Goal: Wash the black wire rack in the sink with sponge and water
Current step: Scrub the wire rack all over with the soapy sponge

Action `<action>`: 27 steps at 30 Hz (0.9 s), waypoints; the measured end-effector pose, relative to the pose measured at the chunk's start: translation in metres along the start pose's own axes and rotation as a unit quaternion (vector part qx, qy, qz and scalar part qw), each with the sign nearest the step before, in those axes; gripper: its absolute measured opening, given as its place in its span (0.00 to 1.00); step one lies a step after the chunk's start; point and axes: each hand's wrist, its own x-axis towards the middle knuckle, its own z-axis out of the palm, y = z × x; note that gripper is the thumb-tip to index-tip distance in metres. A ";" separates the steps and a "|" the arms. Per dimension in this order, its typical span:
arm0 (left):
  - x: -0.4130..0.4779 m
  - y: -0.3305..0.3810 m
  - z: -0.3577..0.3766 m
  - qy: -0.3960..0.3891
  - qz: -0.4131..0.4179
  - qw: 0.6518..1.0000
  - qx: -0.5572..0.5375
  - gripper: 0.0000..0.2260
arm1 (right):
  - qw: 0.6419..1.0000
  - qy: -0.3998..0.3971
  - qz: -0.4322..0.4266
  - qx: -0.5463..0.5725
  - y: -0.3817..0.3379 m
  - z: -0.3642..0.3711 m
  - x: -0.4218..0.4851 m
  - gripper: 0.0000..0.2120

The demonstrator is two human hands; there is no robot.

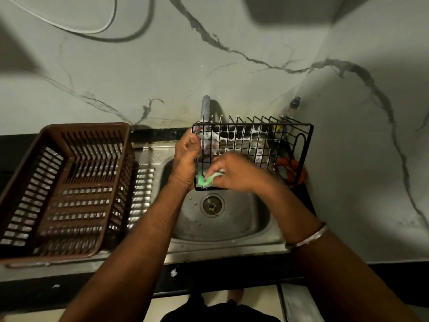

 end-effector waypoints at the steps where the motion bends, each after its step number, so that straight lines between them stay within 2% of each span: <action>1: 0.000 0.002 0.000 -0.001 -0.004 1.000 0.004 0.43 | 0.999 0.034 0.015 0.011 0.002 -0.004 0.004 0.09; 3: -0.001 0.010 0.002 -0.005 0.005 1.000 0.020 0.41 | 0.991 0.121 0.008 -0.049 0.003 -0.001 0.009 0.08; 4: -0.003 0.013 0.003 -0.005 0.012 1.000 0.019 0.41 | 0.990 0.117 -0.001 -0.078 0.002 0.004 0.009 0.07; 6: -0.003 0.017 0.004 -0.001 0.030 0.999 0.013 0.40 | 0.993 0.039 -0.043 -0.102 0.002 0.012 0.004 0.10; 8: -0.005 0.020 0.004 0.002 0.038 0.999 0.014 0.40 | 0.997 -0.011 -0.038 -0.072 0.005 0.005 0.001 0.12; 10: -0.005 0.023 0.003 0.007 0.039 0.999 0.011 0.40 | 0.998 0.033 -0.009 -0.057 0.008 0.002 0.005 0.12; 12: -0.006 0.023 0.003 0.005 0.042 0.999 0.008 0.38 | 0.993 0.084 0.000 -0.089 0.007 0.006 0.006 0.12; 15: -0.005 0.026 0.003 0.007 0.045 0.999 0.024 0.32 | 0.998 0.004 -0.010 -0.068 0.011 0.005 0.002 0.12; 16: -0.006 0.027 0.003 0.011 0.037 0.999 0.026 0.34 | 0.999 -0.013 -0.004 -0.049 0.013 0.002 0.002 0.11; 18: -0.007 0.029 0.002 0.013 0.035 0.999 0.024 0.39 | 0.999 0.017 0.004 -0.048 0.017 0.000 0.002 0.11; 19: -0.007 0.027 0.002 0.004 0.033 0.999 0.021 0.36 | 0.998 0.034 0.000 -0.060 0.017 0.001 0.000 0.12; 21: -0.005 0.024 0.002 -0.013 0.039 0.999 0.031 0.29 | 0.998 0.015 -0.026 -0.054 0.019 0.001 -0.005 0.13; 23: -0.005 0.026 0.001 -0.007 0.038 0.999 0.037 0.33 | 0.998 0.017 -0.042 -0.032 0.021 -0.002 -0.009 0.12; 25: -0.004 0.024 0.000 0.006 0.048 0.998 0.048 0.42 | 0.994 0.094 -0.041 -0.044 0.025 0.000 -0.006 0.13; 27: -0.003 0.021 -0.002 -0.004 0.060 0.996 0.063 0.39 | 0.992 0.093 -0.059 -0.066 0.026 0.005 -0.006 0.13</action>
